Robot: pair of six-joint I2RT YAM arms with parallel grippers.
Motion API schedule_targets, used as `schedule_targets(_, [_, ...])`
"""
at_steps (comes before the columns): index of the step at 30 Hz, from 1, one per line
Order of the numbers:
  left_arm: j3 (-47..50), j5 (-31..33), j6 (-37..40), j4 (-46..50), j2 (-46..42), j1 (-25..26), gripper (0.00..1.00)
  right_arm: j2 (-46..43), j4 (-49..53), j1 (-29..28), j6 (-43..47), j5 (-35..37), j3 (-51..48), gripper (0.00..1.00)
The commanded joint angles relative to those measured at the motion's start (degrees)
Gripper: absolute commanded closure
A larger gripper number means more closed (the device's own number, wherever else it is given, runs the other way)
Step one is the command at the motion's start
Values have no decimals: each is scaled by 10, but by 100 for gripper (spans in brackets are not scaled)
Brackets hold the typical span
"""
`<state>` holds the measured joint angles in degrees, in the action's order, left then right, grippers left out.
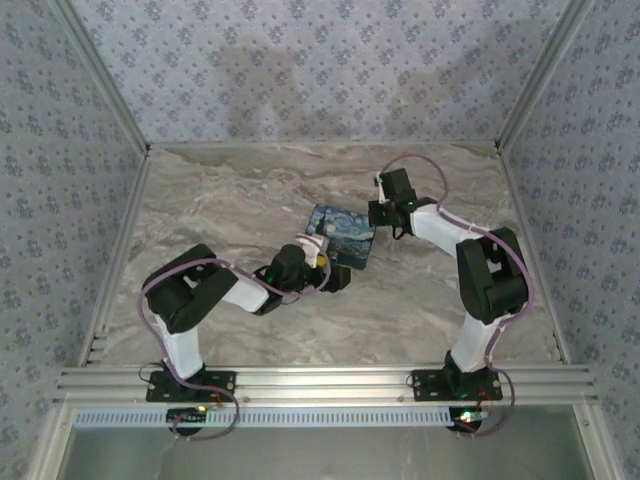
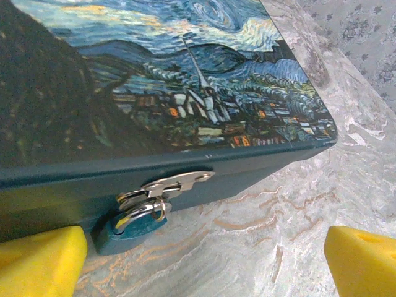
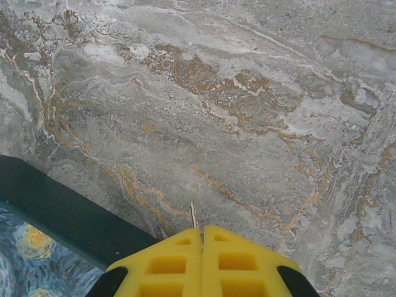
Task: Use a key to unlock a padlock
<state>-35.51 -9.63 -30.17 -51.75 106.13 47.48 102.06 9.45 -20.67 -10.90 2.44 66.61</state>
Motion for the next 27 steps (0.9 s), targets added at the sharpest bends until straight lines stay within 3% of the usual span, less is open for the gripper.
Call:
schedule_targets(1, [-20,-14,27,-36,26,13,2,12,18,-8,-4,-21,-16,100])
schedule_targets(14, [-35,-88,45,-100,50,26,12,13,15,-12,-10,-30,-19,100])
schedule_targets(27, [1,-87,-32,-221,67,8,9,9,11,-15,-15,-28,-25,100])
